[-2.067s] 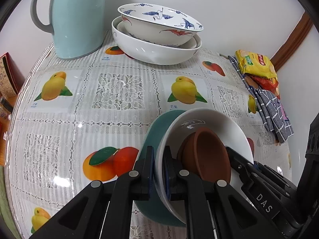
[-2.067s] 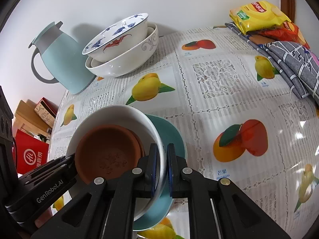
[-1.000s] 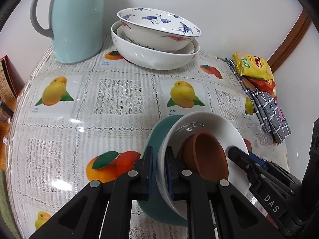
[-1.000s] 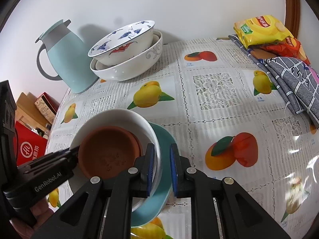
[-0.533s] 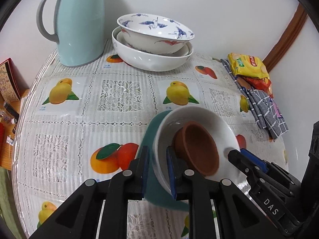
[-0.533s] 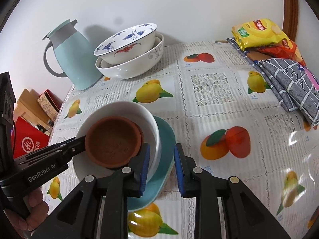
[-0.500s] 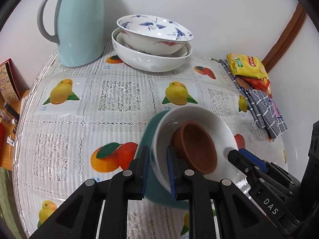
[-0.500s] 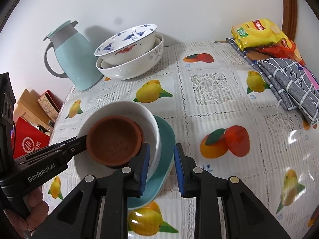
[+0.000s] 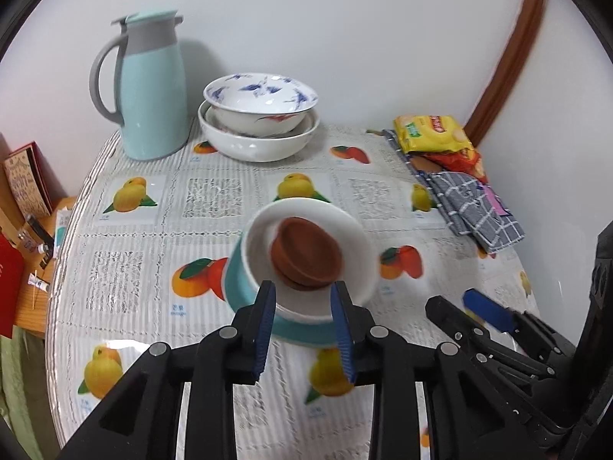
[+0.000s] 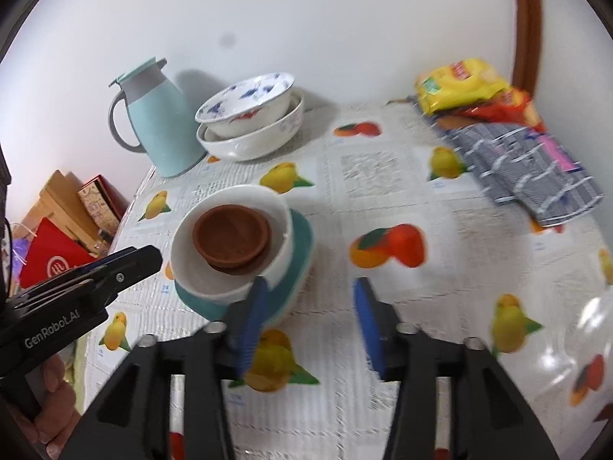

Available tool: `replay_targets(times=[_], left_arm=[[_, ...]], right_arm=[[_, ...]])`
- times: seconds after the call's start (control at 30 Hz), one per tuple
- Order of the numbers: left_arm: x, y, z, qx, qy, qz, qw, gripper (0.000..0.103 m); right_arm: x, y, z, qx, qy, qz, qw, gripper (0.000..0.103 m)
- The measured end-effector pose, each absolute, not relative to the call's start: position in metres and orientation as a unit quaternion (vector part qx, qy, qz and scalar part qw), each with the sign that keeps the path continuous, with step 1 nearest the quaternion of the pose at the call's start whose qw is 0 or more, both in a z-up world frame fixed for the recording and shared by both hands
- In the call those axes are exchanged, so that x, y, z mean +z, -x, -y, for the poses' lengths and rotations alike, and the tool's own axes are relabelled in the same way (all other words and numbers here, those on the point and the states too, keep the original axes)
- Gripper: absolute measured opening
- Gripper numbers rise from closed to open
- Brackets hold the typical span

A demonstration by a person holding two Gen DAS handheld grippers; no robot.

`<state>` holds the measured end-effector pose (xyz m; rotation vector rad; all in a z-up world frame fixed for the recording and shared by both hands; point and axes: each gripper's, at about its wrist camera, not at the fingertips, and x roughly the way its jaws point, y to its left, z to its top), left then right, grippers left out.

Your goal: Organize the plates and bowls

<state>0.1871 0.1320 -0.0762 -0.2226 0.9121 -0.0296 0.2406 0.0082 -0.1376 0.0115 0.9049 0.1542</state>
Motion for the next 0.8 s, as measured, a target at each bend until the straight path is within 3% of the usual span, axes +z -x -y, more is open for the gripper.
replay_targets(times=[0.13, 0.2, 0.37, 0.8], left_arm=[[-0.065, -0.168, -0.113, -0.019, 0.1, -0.427, 0.898, 0.03], [-0.057, -0.158, -0.104, -0.021, 0.098, -0.416, 0.904, 0.041], [-0.037, -0.132, -0.079, -0.019, 0.082, -0.382, 0.92, 0.054], [-0.009, -0.064, -0.043, 0.008, 0.05, -0.318, 0.947, 0.082]], right_arm=[[-0.118, -0.214, 0.009, 0.052, -0.005, -0.412, 0.91, 0.065], [-0.111, -0.201, 0.017, 0.041, -0.004, -0.408, 0.912, 0.07], [-0.094, -0.169, 0.033, 0.004, 0.018, -0.378, 0.926, 0.086], [-0.072, -0.105, 0.068, -0.025, 0.013, -0.364, 0.931, 0.088]])
